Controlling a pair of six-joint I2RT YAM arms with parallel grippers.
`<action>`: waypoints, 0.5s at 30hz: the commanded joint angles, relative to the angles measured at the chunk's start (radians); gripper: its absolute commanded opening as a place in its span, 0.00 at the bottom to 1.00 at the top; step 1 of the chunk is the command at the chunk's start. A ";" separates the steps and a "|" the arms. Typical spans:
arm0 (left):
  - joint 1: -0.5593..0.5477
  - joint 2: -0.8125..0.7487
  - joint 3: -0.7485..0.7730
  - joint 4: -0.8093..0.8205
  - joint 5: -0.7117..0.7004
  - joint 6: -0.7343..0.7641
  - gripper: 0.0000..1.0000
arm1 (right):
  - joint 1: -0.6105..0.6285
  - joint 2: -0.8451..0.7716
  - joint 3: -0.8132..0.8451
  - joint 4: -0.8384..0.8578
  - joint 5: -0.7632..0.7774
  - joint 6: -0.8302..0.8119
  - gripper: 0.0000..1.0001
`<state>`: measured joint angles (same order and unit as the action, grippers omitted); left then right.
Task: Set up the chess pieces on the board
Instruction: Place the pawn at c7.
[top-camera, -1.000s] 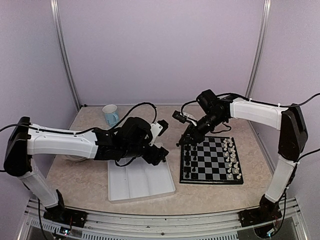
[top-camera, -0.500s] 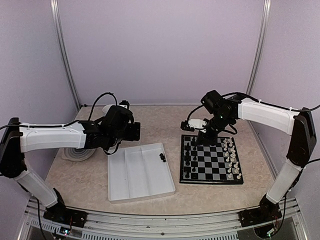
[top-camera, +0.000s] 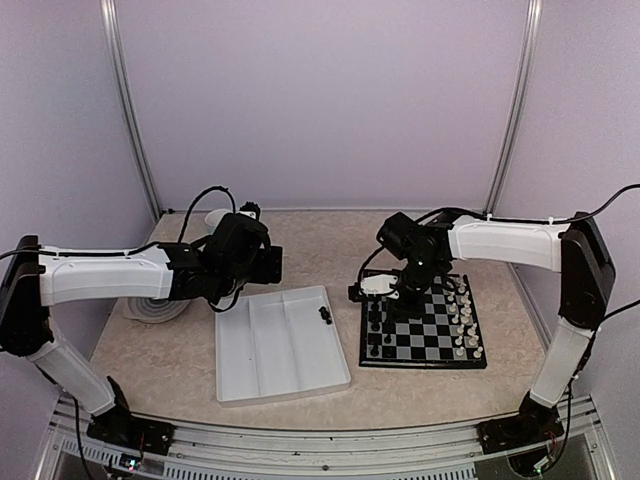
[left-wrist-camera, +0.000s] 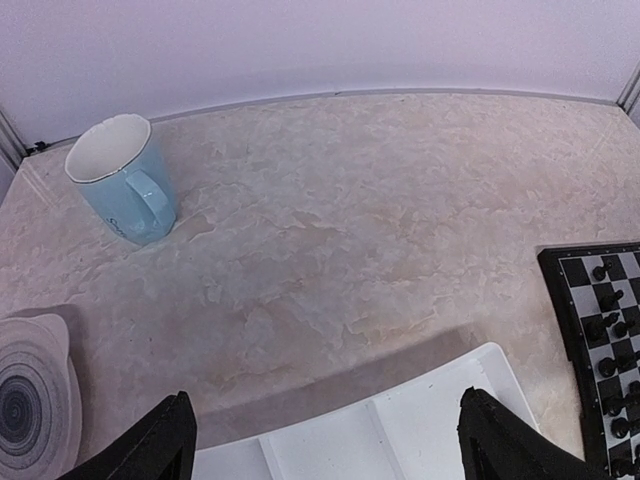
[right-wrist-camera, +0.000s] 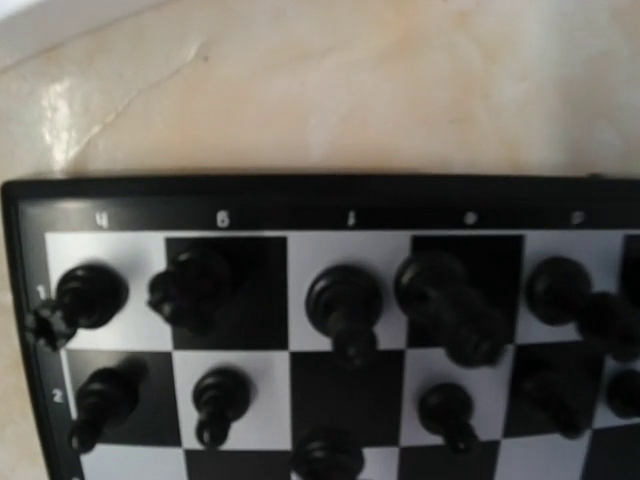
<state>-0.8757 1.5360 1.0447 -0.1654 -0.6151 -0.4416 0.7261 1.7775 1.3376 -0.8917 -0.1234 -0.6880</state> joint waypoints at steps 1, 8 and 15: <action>-0.004 -0.024 0.005 -0.014 -0.012 0.001 0.90 | 0.017 0.032 -0.017 -0.018 0.035 -0.022 0.00; -0.005 -0.030 -0.005 -0.011 -0.015 0.004 0.90 | 0.019 0.057 -0.030 -0.012 0.048 -0.026 0.01; -0.005 -0.021 -0.008 -0.012 -0.012 0.006 0.90 | 0.024 0.075 -0.027 -0.006 0.046 -0.019 0.02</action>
<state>-0.8764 1.5356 1.0443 -0.1658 -0.6147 -0.4412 0.7368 1.8366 1.3159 -0.8917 -0.0811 -0.6975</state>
